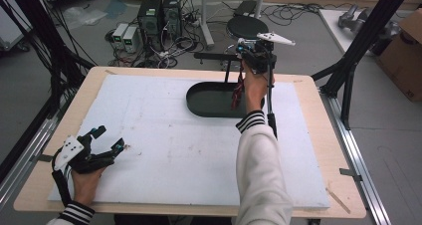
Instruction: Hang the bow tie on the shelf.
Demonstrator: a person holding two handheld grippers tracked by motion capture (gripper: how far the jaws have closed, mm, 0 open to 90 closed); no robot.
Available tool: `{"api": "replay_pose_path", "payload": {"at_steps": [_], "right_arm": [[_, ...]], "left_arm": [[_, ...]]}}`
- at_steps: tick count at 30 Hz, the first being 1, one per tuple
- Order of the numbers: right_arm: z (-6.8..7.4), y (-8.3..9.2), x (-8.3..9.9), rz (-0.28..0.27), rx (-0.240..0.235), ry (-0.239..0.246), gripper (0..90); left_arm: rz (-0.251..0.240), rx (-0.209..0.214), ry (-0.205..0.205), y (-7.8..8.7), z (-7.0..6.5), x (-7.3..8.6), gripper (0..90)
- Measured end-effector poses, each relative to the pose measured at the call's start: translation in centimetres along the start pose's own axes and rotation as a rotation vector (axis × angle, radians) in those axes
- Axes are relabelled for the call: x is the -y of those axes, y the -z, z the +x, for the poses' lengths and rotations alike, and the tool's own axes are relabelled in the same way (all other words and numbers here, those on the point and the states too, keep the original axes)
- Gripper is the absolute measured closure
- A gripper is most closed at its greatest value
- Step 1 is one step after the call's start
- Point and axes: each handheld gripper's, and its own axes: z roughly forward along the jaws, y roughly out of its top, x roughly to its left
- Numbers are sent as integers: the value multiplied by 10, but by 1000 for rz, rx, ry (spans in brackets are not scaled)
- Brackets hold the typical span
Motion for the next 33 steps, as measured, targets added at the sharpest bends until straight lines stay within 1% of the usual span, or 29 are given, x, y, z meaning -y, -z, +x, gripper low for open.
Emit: {"api": "replay_pose_path", "payload": {"at_steps": [3,7,14,19,25,29,30,32,33], "right_arm": [[0,-5,3,1,-9,-11,877],[1,-12,7,12,-18,-13,877],[3,-23,14,52,-30,-13,876],[2,-28,19,103,-28,-12,876],[2,-30,20,154,-20,29,874],[3,-31,21,193,-8,73,866],[3,-32,21,199,-5,85,864],[4,-32,21,209,-1,96,859],[4,-32,21,209,0,105,854]], "left_arm": [[0,0,0,0,0,0,152],[1,0,1,0,0,0,152],[1,0,-1,0,0,0,152],[0,0,1,0,0,0,152],[1,-1,0,0,0,0,152],[1,-1,0,0,0,0,152],[4,0,-4,0,0,0,152],[-2,-1,3,0,0,0,152],[3,-1,-3,0,0,0,152]]}}
